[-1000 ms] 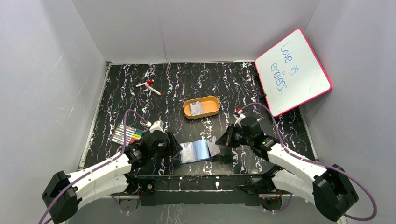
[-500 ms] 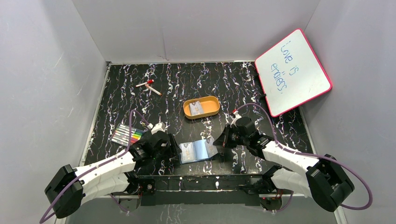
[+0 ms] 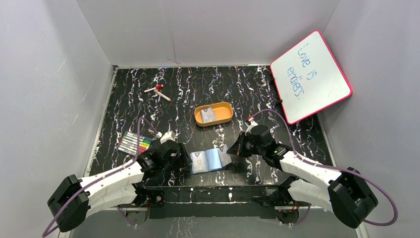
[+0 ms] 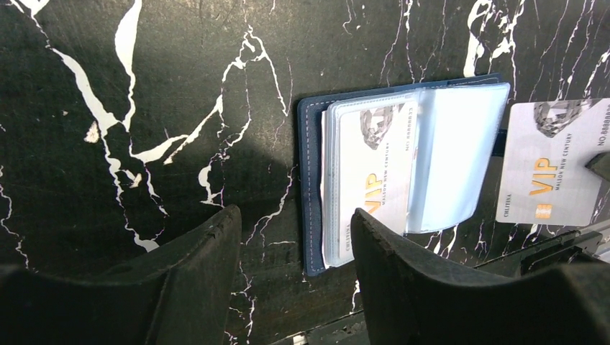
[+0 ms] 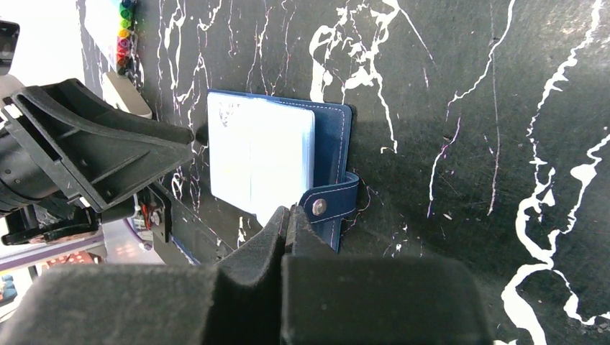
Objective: Put the credit cards into the card holder
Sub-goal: Turn over the card slot in the card holder.
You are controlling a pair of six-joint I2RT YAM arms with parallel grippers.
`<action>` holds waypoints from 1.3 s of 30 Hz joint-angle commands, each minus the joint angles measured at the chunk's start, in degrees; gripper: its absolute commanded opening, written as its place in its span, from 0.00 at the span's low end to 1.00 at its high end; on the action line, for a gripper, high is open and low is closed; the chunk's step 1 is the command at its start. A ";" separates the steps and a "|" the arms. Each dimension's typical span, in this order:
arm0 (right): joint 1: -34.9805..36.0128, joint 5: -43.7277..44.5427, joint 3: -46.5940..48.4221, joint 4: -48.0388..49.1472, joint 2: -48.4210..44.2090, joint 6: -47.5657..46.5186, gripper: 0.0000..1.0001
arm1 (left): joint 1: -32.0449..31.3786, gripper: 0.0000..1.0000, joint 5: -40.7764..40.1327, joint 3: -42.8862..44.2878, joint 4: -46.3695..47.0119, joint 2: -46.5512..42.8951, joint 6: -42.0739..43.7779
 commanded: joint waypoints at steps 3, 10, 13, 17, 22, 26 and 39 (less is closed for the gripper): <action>1.07 0.50 -0.09 1.64 0.92 -1.45 0.00 | -0.07 0.54 -0.63 -0.19 0.22 -0.12 -0.11; 1.49 2.05 -0.44 1.11 0.39 -1.30 0.00 | -0.06 0.54 -0.54 -0.28 0.31 0.07 -0.23; 1.54 3.61 -0.50 0.14 -1.36 -1.23 0.00 | -0.05 0.54 -0.63 -0.28 0.13 -0.03 -0.23; 1.58 3.46 -0.31 -0.43 -1.34 -1.57 0.00 | -0.11 0.54 -0.63 -0.36 0.38 0.05 -0.23; 1.71 2.06 -0.75 1.34 -0.58 -1.52 0.00 | -0.05 0.54 -0.54 -0.36 0.60 0.39 -0.28; 2.21 1.09 -0.41 2.18 0.27 -1.88 0.00 | -0.05 0.54 -0.47 -0.45 0.91 0.57 -0.36; 4.64 -0.01 -0.31 5.96 2.64 -1.21 0.00 | -0.06 0.54 -0.28 -0.37 1.24 1.11 -0.25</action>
